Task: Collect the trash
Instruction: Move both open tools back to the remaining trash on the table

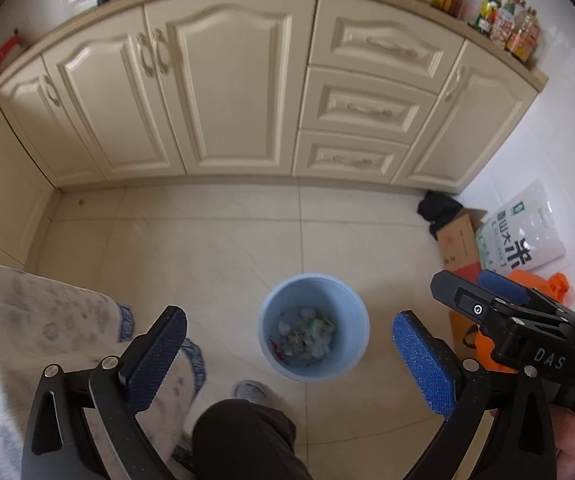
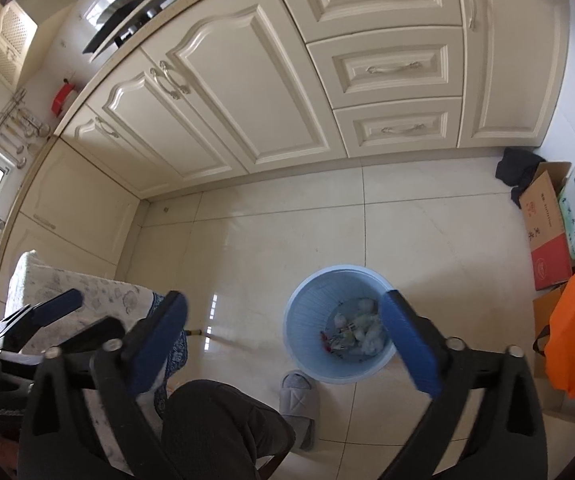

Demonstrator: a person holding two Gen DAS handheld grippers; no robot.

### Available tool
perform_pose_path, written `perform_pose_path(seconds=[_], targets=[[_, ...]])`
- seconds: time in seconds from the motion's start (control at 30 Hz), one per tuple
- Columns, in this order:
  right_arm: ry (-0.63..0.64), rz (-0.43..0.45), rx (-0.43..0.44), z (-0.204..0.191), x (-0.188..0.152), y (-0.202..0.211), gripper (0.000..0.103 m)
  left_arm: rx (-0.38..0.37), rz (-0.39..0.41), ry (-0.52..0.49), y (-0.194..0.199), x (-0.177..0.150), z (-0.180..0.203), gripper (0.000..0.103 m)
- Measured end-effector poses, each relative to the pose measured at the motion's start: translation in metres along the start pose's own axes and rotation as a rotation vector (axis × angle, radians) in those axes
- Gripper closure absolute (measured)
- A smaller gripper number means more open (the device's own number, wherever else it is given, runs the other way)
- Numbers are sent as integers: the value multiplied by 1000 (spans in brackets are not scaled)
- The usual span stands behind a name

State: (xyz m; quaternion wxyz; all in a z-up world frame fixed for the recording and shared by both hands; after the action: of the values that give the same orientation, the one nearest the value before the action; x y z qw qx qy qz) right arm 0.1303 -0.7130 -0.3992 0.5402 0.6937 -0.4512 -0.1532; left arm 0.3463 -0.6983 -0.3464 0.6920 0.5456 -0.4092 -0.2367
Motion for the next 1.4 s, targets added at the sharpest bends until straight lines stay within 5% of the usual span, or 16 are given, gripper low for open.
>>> perform_pose_path(seconds=[0.33,0.7,1.1,1.4], targets=[[58,74,25,-57,1,43,0,23,217,58,127,-68,-28,1],[256,161,123,-197,-15,94,0,104,418,239,261,-195,-112,1],[543,186,232,-364,-78,120,0,225,582,449,375,-352,-175,1],[772,211,288,-470,-139,135,0,373,654,616,418,-471,-211,1]])
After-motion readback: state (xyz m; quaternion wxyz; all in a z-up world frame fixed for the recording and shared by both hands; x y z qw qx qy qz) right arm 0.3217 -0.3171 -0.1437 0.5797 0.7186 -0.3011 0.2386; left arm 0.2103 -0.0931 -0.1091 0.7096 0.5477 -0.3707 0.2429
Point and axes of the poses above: each gripper's, at about its wrist camera, not at the fingertips, and y roughly against the way its jaws point, z to its right, x to its top, the point moved 10 cm from there along -y, roughly the way its jaws point, and after that the axes turned 10 degrees about -z, right-handed, at the moved point
